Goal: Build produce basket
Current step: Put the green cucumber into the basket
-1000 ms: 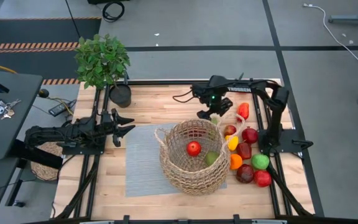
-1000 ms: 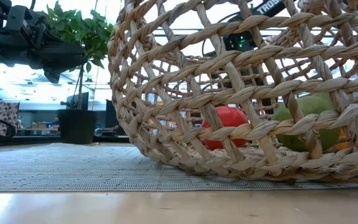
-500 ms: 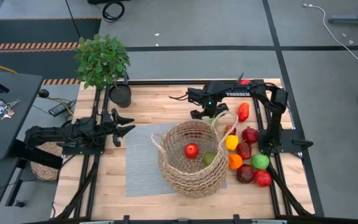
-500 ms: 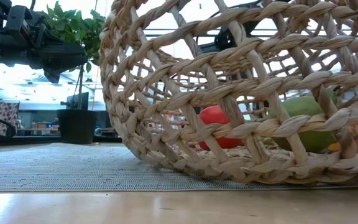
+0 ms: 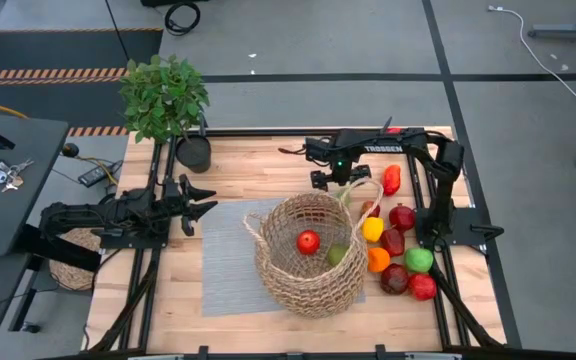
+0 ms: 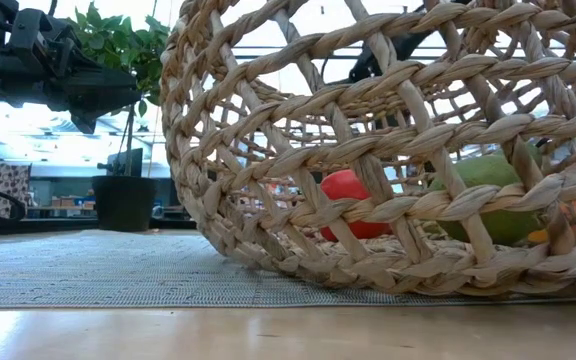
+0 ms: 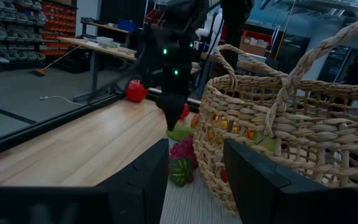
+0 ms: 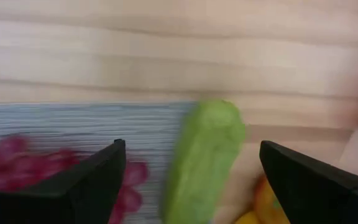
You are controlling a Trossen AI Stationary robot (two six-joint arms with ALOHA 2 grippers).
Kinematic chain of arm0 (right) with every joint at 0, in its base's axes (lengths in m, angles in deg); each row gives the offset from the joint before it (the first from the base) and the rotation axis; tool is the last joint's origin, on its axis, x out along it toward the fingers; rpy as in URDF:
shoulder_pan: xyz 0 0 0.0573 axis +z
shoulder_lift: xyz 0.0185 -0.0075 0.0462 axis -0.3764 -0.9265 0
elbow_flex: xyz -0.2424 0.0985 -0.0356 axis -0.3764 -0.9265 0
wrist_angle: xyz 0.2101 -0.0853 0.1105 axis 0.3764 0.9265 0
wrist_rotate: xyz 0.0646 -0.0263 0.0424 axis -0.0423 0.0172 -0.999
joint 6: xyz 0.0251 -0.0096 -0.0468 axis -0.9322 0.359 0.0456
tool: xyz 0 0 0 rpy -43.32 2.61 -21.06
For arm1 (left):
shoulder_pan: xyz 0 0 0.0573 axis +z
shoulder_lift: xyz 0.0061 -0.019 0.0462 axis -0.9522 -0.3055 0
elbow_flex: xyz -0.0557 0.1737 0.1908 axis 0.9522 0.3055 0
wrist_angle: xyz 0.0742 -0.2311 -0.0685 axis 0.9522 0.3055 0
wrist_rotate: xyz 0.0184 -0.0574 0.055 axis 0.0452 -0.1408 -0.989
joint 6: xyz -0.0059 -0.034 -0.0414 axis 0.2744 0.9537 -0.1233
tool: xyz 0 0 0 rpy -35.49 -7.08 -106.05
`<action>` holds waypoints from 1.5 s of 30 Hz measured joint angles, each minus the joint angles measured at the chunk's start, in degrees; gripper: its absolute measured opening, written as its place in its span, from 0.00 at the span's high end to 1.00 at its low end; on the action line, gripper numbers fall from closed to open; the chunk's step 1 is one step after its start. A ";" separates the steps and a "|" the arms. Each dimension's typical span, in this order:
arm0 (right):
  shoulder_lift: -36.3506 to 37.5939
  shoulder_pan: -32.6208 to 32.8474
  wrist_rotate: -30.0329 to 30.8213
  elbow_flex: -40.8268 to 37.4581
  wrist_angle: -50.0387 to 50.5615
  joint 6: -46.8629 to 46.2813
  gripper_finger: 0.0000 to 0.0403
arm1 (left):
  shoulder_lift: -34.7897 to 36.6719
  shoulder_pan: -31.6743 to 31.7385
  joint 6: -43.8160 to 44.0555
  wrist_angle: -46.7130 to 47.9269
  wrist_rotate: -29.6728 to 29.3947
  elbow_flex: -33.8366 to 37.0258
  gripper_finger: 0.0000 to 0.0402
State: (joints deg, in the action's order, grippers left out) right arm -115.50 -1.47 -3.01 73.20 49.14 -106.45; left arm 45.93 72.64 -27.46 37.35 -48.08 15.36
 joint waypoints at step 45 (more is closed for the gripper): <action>4.37 1.05 5.96 7.13 0.05 13.28 0.57 | 0.00 0.00 0.00 0.00 0.00 0.01 0.60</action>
State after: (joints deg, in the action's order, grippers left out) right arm -111.13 -0.43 2.95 80.34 49.19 -93.18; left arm 45.93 72.64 -27.46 37.35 -48.08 15.37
